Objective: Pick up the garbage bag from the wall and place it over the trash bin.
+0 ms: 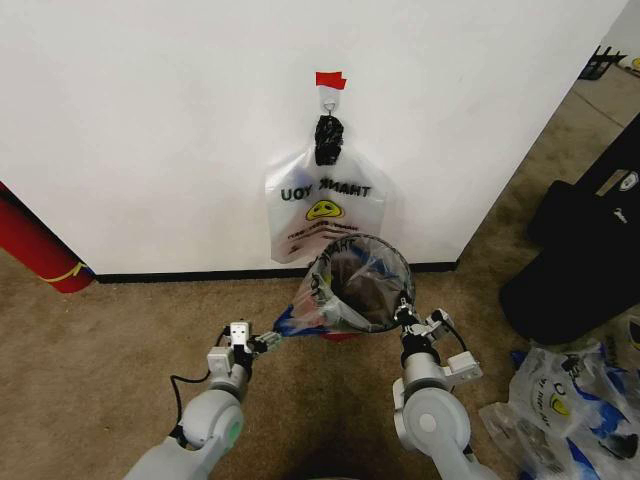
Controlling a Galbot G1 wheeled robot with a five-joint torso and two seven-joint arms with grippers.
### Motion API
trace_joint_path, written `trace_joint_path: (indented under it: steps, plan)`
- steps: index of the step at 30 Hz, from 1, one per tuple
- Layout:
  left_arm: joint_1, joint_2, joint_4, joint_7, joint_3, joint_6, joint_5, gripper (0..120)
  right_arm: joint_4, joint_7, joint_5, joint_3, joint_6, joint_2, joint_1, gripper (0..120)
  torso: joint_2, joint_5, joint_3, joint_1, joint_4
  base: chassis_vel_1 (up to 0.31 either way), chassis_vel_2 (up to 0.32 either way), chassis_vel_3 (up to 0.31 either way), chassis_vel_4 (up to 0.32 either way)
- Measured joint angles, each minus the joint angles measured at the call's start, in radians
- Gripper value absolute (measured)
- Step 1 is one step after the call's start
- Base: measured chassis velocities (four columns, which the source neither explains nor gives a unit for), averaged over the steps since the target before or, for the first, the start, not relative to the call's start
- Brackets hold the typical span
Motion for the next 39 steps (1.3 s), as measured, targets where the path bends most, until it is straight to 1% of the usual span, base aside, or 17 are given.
trace_joint_path:
  steps: [3,6,11,13,18,20,23,25,26,30,31,34,35,36,37,38,39]
  plan:
    - [0.007,-0.013,-0.020,0.026,0.014,0.000,-0.021,100,-0.007,0.001,-0.005,-0.014,-0.004,0.010,0.007,0,0.000,0.0002,0.000,0.000,0.0000,0.000,0.000,0.000,0.000]
    - [0.005,-0.034,-0.017,0.042,0.032,0.000,-0.021,100,-0.009,0.000,-0.008,-0.023,-0.009,0.015,0.008,0,0.000,0.0000,0.000,0.000,0.0000,0.000,0.000,0.000,0.000]
    - [-0.035,-0.082,0.054,0.065,0.060,-0.025,-0.015,100,-0.006,0.001,-0.008,-0.034,-0.025,0.020,0.006,0,0.000,0.0000,0.000,0.000,-0.0002,0.000,0.000,0.000,0.000]
    - [-0.046,-0.089,0.073,0.067,0.063,-0.033,-0.010,100,-0.003,0.005,-0.007,-0.034,-0.029,0.019,0.006,0,0.000,-0.0001,0.000,0.000,-0.0004,0.000,0.000,0.000,0.000]
    - [-0.034,-0.065,0.069,0.071,0.066,-0.022,0.007,100,-0.008,0.010,-0.005,-0.028,-0.035,0.015,0.018,0,0.000,-0.0001,0.000,0.000,-0.0002,0.000,0.000,0.000,0.000]
    - [-0.003,-0.023,0.029,0.087,0.064,-0.013,0.026,100,-0.036,0.004,-0.005,-0.016,-0.035,0.016,0.035,0,0.000,0.0000,0.000,0.000,0.0002,0.000,0.000,0.000,0.000]
    - [0.026,0.009,-0.029,0.111,0.057,-0.023,0.027,100,-0.097,-0.030,-0.018,-0.009,-0.025,0.022,0.053,0,0.000,0.0003,0.000,0.000,0.0002,0.000,0.000,0.000,0.000]
    - [0.040,0.017,-0.074,0.128,0.052,-0.034,0.029,100,-0.144,-0.061,-0.039,-0.010,-0.016,0.031,0.061,0,0.000,0.0001,0.000,0.000,-0.0001,0.000,0.000,0.000,0.000]
    - [0.040,0.017,-0.074,0.128,0.052,-0.034,0.029,100,-0.144,-0.061,-0.039,-0.010,-0.016,0.031,0.061,0,0.000,0.0001,0.000,0.000,-0.0001,0.000,0.000,0.000,0.000]
    - [0.078,0.034,-0.157,0.126,0.047,-0.031,0.034,100,-0.189,-0.074,-0.063,-0.018,-0.008,0.056,0.076,0,0.000,0.0000,0.000,0.000,-0.0002,0.000,0.000,0.000,0.000]
    - [0.078,0.034,-0.157,0.126,0.047,-0.031,0.034,100,-0.189,-0.074,-0.063,-0.018,-0.008,0.056,0.076,0,0.000,0.0000,0.000,0.000,-0.0002,0.000,0.000,0.000,0.000]
    - [0.151,0.063,-0.271,0.046,0.038,0.030,0.020,100,-0.187,-0.030,-0.081,-0.024,-0.028,0.067,0.087,0,0.000,0.0000,0.000,0.000,0.0000,0.000,0.000,0.000,0.000]
    - [0.192,0.075,-0.336,0.013,0.036,0.053,0.016,100,-0.176,-0.004,-0.092,-0.028,-0.052,0.067,0.090,0,0.000,-0.0001,0.000,0.000,0.0003,0.000,0.000,0.000,0.000]
    - [0.216,0.080,-0.373,0.003,0.035,0.061,0.016,100,-0.169,0.014,-0.102,-0.030,-0.072,0.065,0.092,0,0.000,0.0001,0.000,0.000,0.0001,0.000,0.000,0.000,0.000]
    - [0.259,0.087,-0.438,-0.010,0.033,0.066,0.021,100,-0.159,0.038,-0.120,-0.033,-0.104,0.059,0.093,0,0.000,0.0001,0.000,0.000,0.0003,0.000,0.000,0.000,0.000]
    - [0.259,0.087,-0.438,-0.010,0.033,0.066,0.021,100,-0.159,0.038,-0.120,-0.033,-0.104,0.059,0.093,0,0.000,0.0001,0.000,0.000,0.0003,0.000,0.000,0.000,0.000]
    - [0.289,0.087,-0.491,-0.019,0.033,0.066,0.026,100,-0.148,0.059,-0.134,-0.038,-0.138,0.051,0.093,0,0.000,0.0001,0.000,0.000,0.0002,0.000,0.000,0.000,0.000]
